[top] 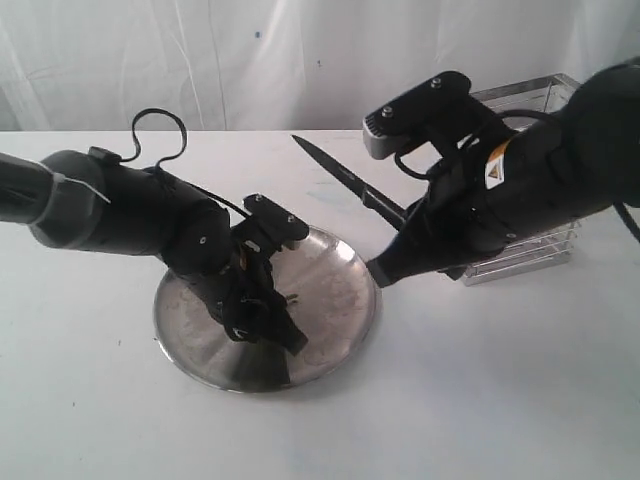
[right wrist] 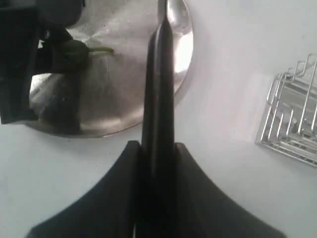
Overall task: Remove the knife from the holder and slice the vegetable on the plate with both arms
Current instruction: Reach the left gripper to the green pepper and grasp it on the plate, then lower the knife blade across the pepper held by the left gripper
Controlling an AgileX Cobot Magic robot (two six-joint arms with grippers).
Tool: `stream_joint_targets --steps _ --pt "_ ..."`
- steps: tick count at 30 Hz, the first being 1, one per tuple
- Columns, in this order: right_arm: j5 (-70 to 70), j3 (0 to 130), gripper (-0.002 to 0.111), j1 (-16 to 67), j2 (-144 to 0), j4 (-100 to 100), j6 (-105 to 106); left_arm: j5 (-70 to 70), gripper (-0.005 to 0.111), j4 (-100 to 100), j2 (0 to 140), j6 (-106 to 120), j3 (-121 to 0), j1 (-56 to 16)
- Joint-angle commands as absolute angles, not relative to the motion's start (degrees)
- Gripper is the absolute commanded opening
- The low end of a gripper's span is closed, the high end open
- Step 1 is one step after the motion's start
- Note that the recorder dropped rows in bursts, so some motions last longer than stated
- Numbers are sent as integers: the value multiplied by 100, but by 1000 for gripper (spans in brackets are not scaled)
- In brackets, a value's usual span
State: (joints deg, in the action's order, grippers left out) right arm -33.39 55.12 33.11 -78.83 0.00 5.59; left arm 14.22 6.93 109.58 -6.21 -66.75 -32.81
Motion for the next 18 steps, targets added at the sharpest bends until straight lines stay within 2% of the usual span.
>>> stream_joint_targets --steps 1,2,3,5,6,13,18 --pt "-3307 5183 0 3254 -7660 0 593 1554 10 641 11006 -556 -6603 -3331" --pt "-3307 5161 0 3254 -7660 0 593 1597 17 641 10991 -556 -6603 -3331" --pt "-3307 5143 0 3254 -7660 0 621 1668 37 641 10968 -568 -6623 -3331" --pt "-3349 5145 0 3254 -7660 0 691 1928 61 641 10886 -577 -6730 -3331" --pt "-3430 5145 0 3254 -7660 0 748 2089 65 652 10803 -591 -6789 -3331" --pt "-4040 5120 0 3254 -7806 0 916 2860 64 801 9946 -602 -6812 -3331" --pt "-3932 5120 0 3266 -8238 43 1053 3041 64 849 9533 -602 -6812 -3331"
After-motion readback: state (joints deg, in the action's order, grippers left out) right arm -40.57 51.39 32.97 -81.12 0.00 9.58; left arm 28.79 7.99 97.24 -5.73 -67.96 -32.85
